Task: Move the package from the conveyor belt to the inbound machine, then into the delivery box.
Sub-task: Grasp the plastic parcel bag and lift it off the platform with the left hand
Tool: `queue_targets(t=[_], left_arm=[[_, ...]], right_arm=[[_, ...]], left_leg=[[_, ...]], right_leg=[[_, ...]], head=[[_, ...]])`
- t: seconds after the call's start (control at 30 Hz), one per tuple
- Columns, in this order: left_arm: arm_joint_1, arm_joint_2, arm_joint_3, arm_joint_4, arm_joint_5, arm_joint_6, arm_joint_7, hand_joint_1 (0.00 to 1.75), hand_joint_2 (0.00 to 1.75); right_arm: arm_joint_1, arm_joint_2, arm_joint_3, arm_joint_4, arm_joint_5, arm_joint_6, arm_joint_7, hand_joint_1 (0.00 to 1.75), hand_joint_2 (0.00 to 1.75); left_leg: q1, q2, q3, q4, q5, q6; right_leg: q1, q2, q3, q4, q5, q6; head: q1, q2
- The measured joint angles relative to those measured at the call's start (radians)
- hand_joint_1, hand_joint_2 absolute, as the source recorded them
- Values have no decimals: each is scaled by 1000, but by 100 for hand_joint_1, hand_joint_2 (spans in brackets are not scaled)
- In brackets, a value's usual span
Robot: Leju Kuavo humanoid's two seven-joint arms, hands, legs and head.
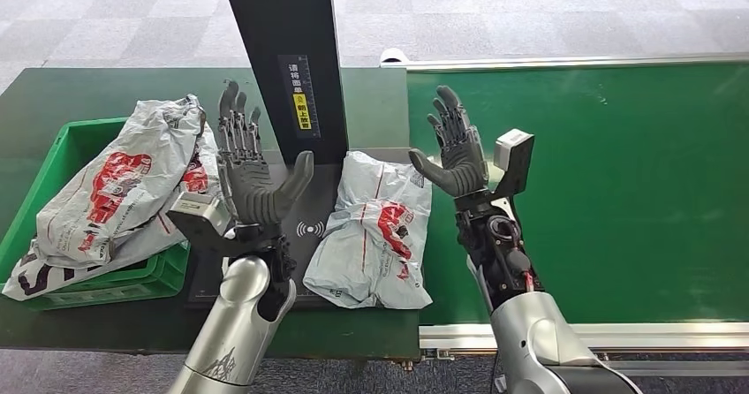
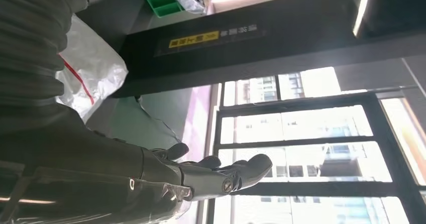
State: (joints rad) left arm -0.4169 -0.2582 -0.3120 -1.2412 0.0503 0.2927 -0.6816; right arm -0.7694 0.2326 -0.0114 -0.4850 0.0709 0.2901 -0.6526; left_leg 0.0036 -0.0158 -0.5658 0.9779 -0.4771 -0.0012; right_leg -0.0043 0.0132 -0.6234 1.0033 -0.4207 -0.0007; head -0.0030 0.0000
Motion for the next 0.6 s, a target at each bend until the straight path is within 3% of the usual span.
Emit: queue_targets(t=[0.2,0.47,0.6], left_arm=[[-42,29,-26,164,-28,-52,45,0,175],[-60,41,-37,235,-27,-60,52,0,175],[-60,48,-36,249,10,-126,91,0,175]], right_arm=[[58,-52,69,-137,-96,-72,12,0,175],[89,-79,112,-203,-106,-92,17,0,175],[121,-100,122,-237,-154,-215,70,0,175]], left_leg=[[0,4,0,0,0,0],[0,4,0,0,0,0],[0,3,0,0,0,0]], right_leg=[[0,4,0,0,0,0],[0,4,-1,0,0,0],[0,3,0,0,0,0]], head=[[0,0],[0,0],[0,0]])
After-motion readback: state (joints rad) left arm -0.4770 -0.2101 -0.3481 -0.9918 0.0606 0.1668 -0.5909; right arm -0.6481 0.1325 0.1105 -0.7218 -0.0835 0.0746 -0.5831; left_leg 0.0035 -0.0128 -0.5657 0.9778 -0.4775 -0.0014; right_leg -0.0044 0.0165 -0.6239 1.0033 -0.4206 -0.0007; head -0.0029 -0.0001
